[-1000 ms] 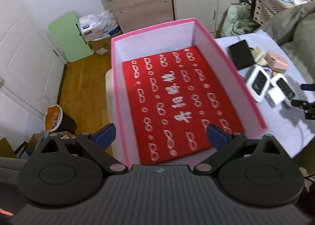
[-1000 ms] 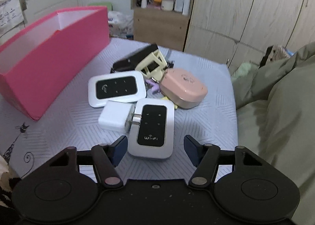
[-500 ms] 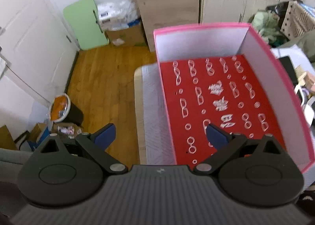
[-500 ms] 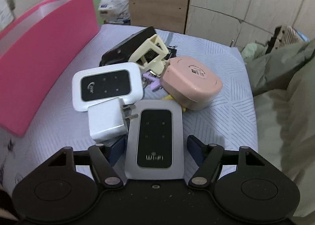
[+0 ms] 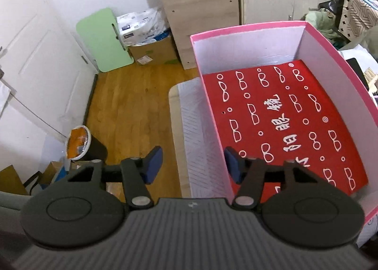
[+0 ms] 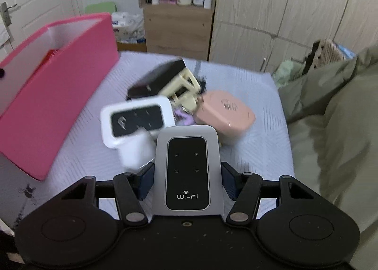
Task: Organize rigid objects
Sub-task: 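Carry the Wi-Fi router into the pink box and open the right tool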
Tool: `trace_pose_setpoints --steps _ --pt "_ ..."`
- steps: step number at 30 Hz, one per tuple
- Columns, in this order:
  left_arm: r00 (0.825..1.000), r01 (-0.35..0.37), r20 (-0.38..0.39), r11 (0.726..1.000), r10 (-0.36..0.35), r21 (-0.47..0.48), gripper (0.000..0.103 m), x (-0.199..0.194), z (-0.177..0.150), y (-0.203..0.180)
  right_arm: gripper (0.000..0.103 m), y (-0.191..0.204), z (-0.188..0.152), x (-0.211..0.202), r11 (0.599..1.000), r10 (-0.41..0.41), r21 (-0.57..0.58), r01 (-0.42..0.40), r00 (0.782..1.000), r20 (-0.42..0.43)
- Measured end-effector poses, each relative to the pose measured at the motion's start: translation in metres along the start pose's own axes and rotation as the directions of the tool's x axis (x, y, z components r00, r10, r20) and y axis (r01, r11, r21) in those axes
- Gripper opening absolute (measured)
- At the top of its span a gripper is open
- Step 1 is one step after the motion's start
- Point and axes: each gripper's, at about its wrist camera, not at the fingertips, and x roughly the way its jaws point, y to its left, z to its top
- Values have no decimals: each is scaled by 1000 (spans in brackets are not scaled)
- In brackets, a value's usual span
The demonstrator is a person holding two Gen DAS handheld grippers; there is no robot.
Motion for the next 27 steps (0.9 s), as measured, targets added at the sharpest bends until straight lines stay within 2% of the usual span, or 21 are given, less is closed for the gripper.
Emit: trace_pose_setpoints --steps 3,5,7,11,14,17,20,22,27 --pt "999 33 -35 999 -33 -5 45 7 -1 0 64 7 8 -7 1000 -6 -24 7 1000 23" --pt "992 100 -75 995 -99 -2 23 12 -2 -1 64 13 13 -11 999 -9 -39 11 999 40" --pt "980 169 -101 985 -170 -25 10 17 -3 -2 64 17 21 -18 999 2 -51 1 998 65" --pt "985 156 -71 987 -158 -26 8 16 -8 -6 65 34 49 -36 992 82 -109 -67 987 141" --pt "987 153 -55 988 -154 -28 8 14 -12 -8 65 57 75 -50 969 175 -205 -135 965 193" --pt "986 159 -49 986 -161 -44 8 12 -13 -7 65 87 104 -57 912 313 -330 -242 933 180" --pt "985 165 -42 986 -166 -34 8 11 -13 -7 65 123 131 -47 829 418 -446 -337 904 94" --pt "984 173 -46 984 -175 -38 9 12 -12 -5 65 150 148 -31 767 441 -529 -362 897 26" --pt "976 201 -70 976 -207 -89 9 17 -7 8 64 200 178 20 625 427 -676 -390 896 -122"
